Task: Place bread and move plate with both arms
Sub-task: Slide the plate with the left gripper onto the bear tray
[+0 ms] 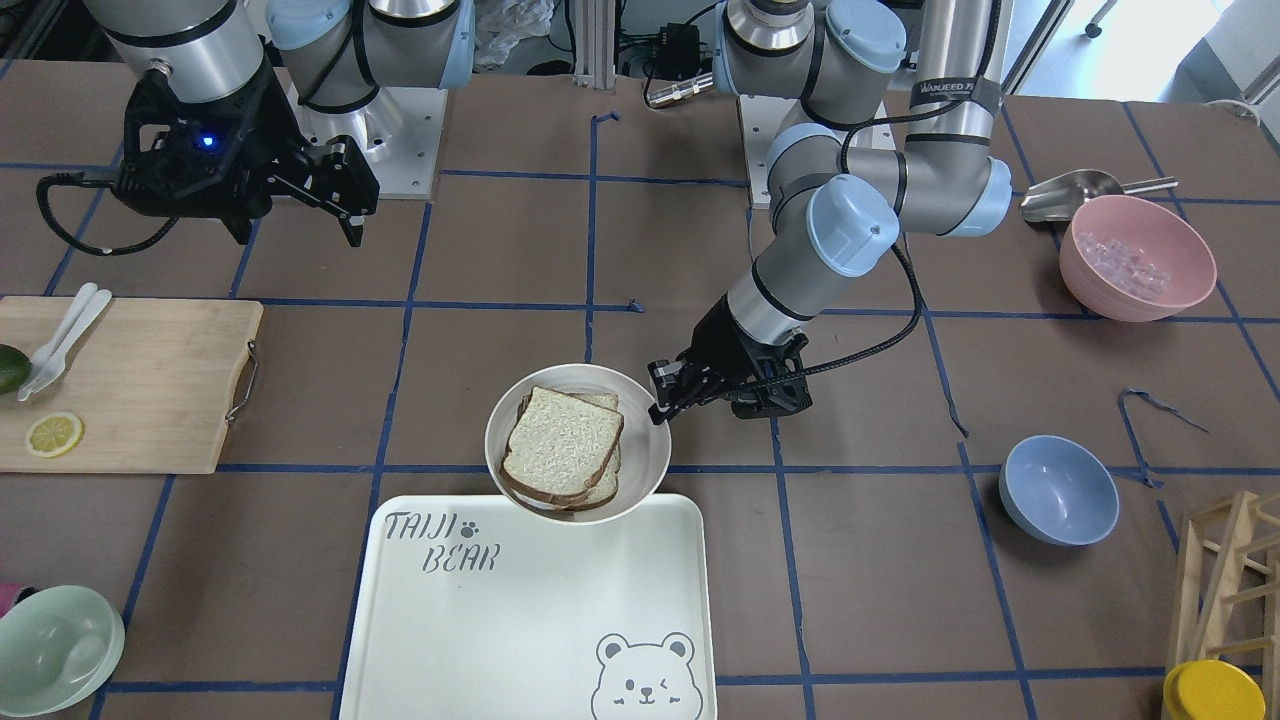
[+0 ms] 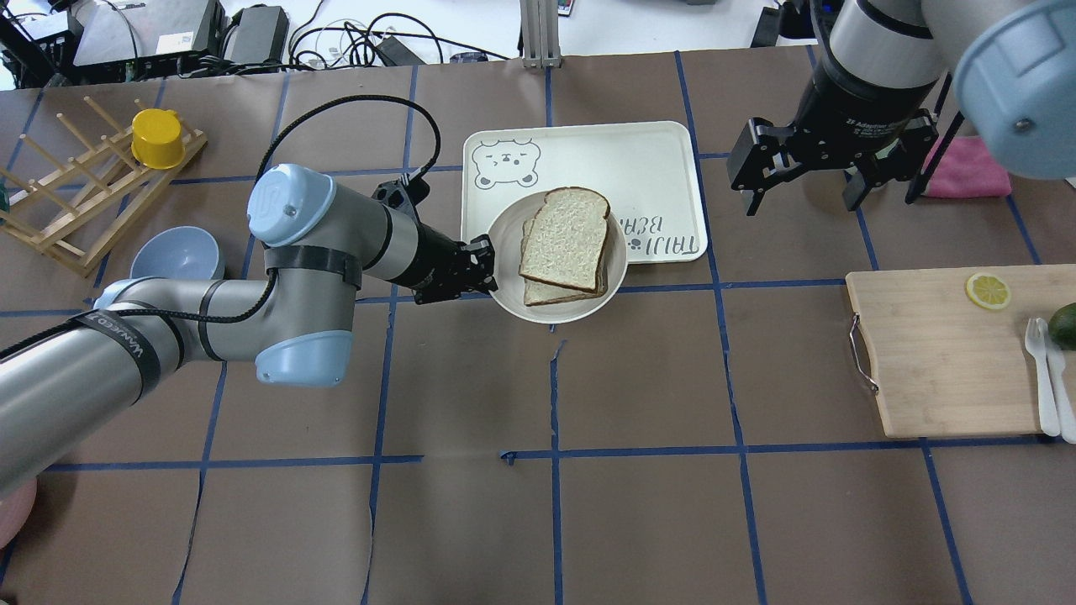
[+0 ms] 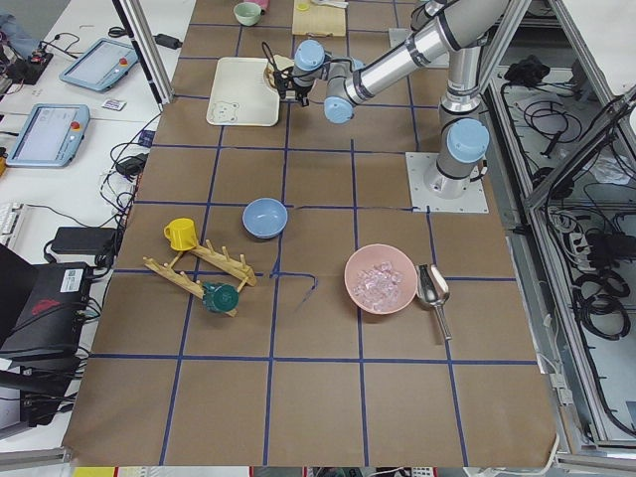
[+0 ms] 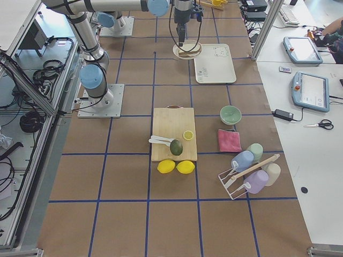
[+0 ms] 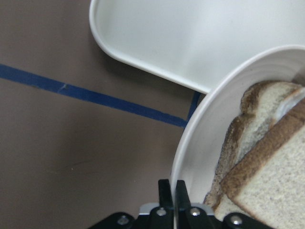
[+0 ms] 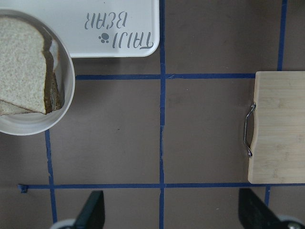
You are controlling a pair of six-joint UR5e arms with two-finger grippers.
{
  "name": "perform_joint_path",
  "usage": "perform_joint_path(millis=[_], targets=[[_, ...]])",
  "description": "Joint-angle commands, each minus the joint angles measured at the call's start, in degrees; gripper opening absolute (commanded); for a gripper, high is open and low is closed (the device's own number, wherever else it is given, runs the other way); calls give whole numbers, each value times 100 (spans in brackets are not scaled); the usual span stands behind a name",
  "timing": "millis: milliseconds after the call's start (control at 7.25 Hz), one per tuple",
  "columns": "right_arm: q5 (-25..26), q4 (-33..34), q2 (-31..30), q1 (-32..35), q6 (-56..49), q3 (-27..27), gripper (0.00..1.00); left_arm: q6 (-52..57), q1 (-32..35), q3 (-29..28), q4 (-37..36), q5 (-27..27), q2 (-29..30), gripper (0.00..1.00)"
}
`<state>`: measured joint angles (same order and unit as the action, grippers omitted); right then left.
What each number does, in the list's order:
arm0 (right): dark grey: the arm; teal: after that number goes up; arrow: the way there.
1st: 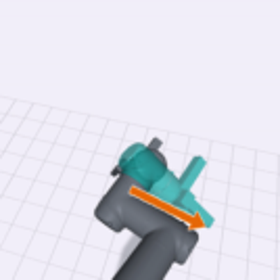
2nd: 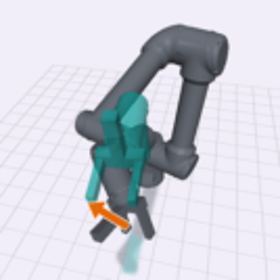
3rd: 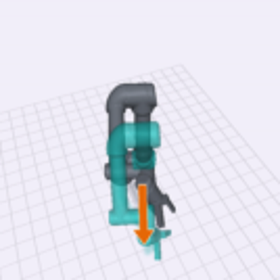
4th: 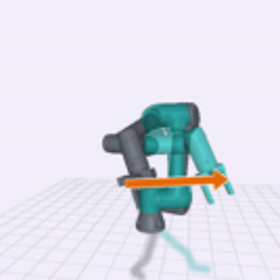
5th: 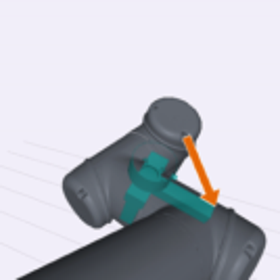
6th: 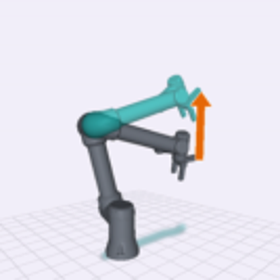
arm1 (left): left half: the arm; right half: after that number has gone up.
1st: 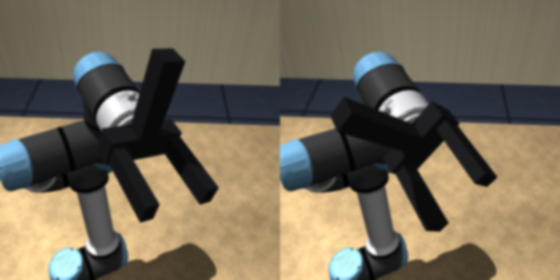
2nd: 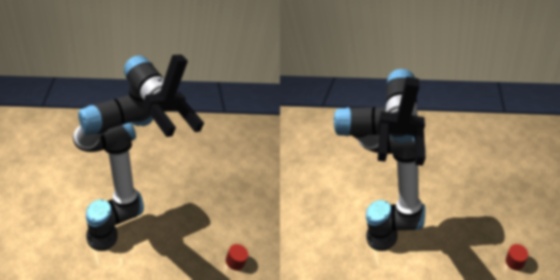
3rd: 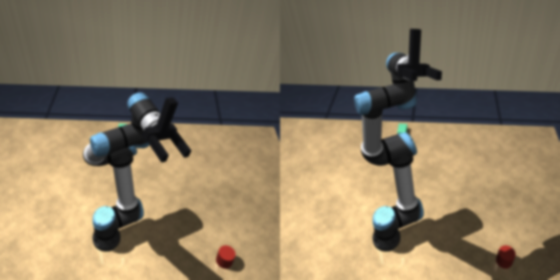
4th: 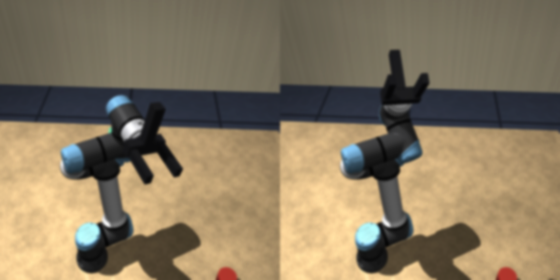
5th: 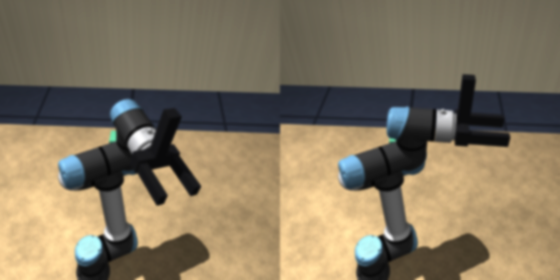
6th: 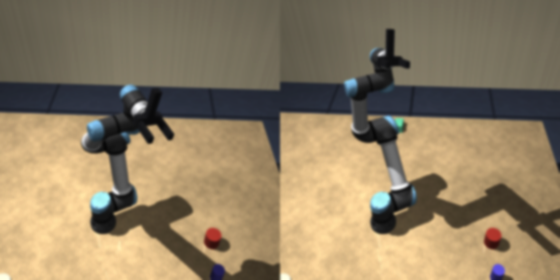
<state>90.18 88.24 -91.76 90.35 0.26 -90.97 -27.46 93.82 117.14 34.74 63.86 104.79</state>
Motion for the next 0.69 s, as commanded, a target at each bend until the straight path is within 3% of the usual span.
perform_joint_path(millis=[0, 276, 552], targets=[[0, 0, 0, 0, 0, 0, 100, -66, -65, -890, 338, 144, 277, 0], [0, -9, 0, 0, 0, 0, 100, -40, -74, -1778, 866, 145, 742, 0], [0, 61, 0, 0, 9, 0, 100, -258, -65, -2421, 929, 136, 1356, 0]])
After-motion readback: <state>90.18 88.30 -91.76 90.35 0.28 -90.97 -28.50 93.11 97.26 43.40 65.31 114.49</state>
